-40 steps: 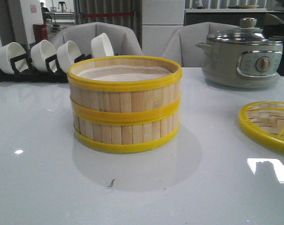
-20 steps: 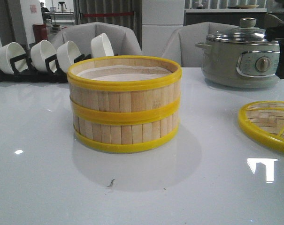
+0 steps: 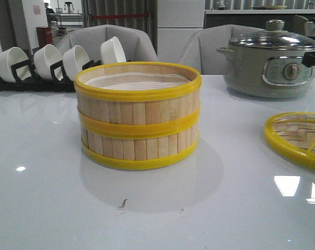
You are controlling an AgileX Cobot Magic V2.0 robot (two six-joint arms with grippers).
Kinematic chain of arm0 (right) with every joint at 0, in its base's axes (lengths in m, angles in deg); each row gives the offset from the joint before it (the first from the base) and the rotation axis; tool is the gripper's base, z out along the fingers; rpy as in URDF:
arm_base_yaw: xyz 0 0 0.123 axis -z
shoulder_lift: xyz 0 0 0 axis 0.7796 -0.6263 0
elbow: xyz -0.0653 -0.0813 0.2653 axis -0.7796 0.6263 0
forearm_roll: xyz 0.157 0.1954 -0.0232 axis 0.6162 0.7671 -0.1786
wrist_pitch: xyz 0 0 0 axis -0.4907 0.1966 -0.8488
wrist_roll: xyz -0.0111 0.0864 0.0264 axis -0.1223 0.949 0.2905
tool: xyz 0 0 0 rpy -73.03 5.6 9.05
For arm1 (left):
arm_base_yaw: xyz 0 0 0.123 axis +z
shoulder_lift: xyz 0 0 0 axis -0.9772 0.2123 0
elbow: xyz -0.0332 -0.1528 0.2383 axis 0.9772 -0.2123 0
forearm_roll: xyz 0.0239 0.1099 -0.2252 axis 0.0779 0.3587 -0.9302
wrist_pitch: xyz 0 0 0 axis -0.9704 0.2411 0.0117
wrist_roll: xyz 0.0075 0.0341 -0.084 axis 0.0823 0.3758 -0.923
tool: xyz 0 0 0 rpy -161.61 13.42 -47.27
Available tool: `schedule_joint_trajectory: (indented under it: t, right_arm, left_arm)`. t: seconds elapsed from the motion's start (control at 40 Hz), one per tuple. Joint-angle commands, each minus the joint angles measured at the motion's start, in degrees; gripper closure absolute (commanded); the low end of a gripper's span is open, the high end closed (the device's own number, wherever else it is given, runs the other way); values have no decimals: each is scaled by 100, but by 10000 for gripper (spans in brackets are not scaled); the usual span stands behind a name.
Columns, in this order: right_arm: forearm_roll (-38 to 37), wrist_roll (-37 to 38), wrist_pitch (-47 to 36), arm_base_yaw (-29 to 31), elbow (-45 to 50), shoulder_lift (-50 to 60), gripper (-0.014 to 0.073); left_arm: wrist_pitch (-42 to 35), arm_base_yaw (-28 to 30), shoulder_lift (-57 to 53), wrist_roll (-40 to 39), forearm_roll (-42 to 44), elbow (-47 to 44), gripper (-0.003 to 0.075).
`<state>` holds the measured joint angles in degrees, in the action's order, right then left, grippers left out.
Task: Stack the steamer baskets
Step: 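Grasp the lid's center hub with the right gripper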
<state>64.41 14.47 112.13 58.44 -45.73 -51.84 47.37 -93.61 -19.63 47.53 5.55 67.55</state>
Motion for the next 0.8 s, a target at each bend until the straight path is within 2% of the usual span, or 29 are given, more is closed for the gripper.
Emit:
schedule_joint_trajectory:
  t: [0.0,0.78]
  right_arm:
    - [-33,4,-130,28,-130,342,253]
    - [-33,8,-420,28,193,297,253]
  left_arm:
    - [-452,7,22,-46,10,160,616]
    - [-452,7,22,-46,10,160,616]
